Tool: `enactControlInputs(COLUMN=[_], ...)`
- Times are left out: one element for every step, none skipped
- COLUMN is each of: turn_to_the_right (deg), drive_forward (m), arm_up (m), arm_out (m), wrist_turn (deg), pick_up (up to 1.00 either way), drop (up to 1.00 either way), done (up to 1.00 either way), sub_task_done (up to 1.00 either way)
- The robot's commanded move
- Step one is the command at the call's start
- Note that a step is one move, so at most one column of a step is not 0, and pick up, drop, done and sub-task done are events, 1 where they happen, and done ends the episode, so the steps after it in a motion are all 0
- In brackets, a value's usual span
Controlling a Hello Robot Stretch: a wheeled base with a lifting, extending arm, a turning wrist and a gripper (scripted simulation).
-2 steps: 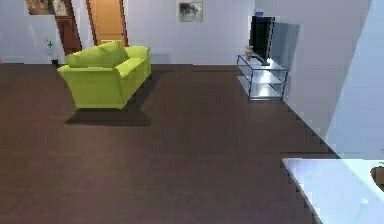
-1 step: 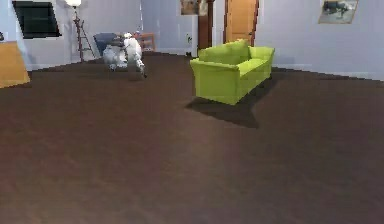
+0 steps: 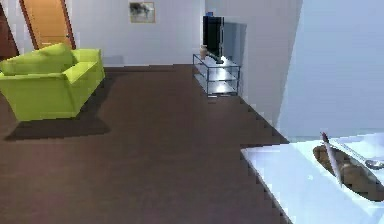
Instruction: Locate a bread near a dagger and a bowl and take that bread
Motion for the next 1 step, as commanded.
enactControlInputs(turn_to_the_right=[0.0], drive_forward=[1.00], arm_up=[0.00], arm_out=[0.00], wrist_turn=[0.0], pick_up=[0.00], drop=[0.00], done=[0.00], sub_task_done=[0.00])
